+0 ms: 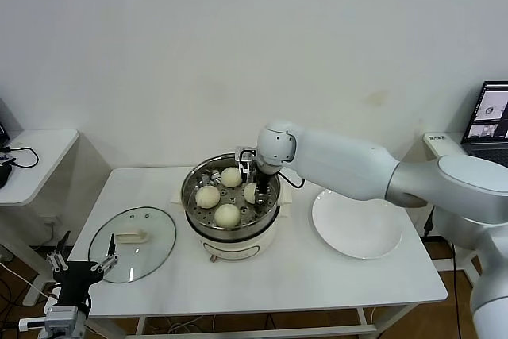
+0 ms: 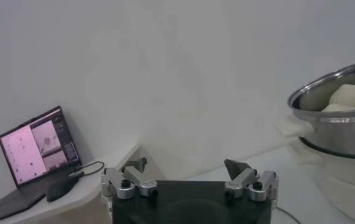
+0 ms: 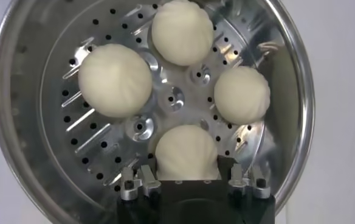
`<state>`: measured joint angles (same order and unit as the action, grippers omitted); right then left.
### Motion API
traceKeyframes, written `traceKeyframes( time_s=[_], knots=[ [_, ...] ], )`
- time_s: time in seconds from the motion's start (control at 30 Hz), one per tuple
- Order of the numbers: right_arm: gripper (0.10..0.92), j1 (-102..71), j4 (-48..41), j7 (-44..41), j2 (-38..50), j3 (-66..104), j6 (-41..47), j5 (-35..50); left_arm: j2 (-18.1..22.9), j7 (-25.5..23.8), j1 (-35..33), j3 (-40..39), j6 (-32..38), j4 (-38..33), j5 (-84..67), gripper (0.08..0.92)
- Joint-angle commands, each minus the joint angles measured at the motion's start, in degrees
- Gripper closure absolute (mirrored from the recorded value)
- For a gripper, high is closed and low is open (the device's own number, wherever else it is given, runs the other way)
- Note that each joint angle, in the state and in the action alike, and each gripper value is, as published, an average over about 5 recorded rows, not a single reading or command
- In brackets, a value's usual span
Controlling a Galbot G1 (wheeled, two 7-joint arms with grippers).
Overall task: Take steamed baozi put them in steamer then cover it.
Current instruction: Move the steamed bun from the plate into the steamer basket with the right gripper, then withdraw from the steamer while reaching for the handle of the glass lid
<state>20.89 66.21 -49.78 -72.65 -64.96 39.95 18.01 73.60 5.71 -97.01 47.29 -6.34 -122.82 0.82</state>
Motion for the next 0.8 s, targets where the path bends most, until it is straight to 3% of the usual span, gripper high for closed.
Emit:
traceKeyframes(
  time_s=[0.03,0.23,0.43,0.63,0.8],
  knots=[
    [0.370,-0.2,0.3,0.2,0.1,1.0,0.2,-0.3,0.0,0.0,0.1,0.0,-0.1,0.0,0.0,0.177],
    [0.225,1.8,4.4,0.2,2.5,2.2,0.5,1.7,-0.1,0.0,0.3,0.0,-0.1,0.1,0.0,0.177],
    [0.203,3.1,9.4,2.6,6.8,4.7,-0.5,3.8,-0.1,0.0,0.5,-0.2,-0.1,0.0,0.0,0.177],
    [0.203,-1.2,14.1,13.5,12.5,10.2,-4.2,5.4,-0.5,0.0,0.1,0.3,-0.1,-0.3,-0.4,0.177],
    [0.203,-9.7,19.5,29.0,18.4,16.6,-10.8,10.4,-0.6,-0.2,0.1,0.4,0.2,-0.4,-0.8,0.177]
  ],
)
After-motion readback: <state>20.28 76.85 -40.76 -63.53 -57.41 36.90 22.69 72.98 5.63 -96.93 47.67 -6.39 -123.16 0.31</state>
